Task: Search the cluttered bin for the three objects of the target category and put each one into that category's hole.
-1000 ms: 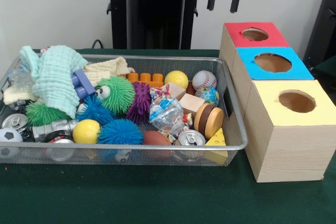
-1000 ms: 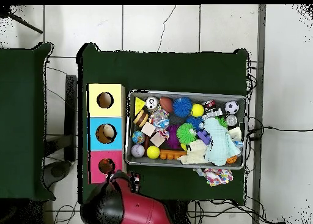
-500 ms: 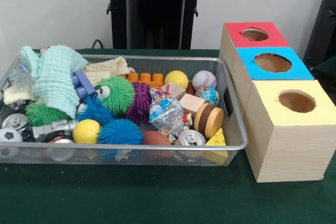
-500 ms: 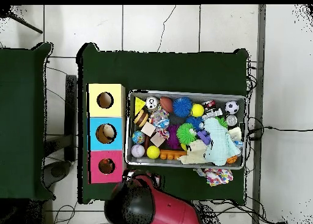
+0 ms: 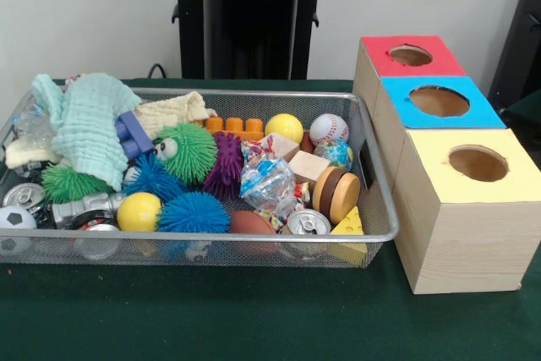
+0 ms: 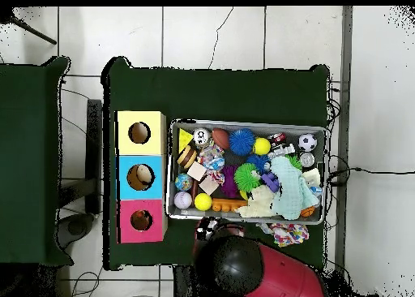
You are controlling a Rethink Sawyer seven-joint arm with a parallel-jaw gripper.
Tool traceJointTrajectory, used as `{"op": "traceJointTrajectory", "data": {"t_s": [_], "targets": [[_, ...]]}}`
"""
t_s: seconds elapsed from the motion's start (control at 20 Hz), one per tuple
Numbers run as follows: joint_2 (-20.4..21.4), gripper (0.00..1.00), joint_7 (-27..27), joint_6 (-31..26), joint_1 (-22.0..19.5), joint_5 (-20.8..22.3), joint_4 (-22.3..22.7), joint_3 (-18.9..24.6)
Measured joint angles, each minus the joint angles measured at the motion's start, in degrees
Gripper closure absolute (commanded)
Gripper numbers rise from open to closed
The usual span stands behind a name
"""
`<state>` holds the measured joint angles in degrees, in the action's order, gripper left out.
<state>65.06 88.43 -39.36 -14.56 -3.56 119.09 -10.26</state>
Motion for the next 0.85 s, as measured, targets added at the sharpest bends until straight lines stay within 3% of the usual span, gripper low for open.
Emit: {"op": "traceJointTrajectory", "data": {"t_s": [0.3,0.85], "targets": [[-0.1,0.00,0.0,4.5,-6.6,0.3,-0.7,4.3],[1.3,0.00,0.0,5.8,-7.0,2.2,-4.1,6.5]]}}
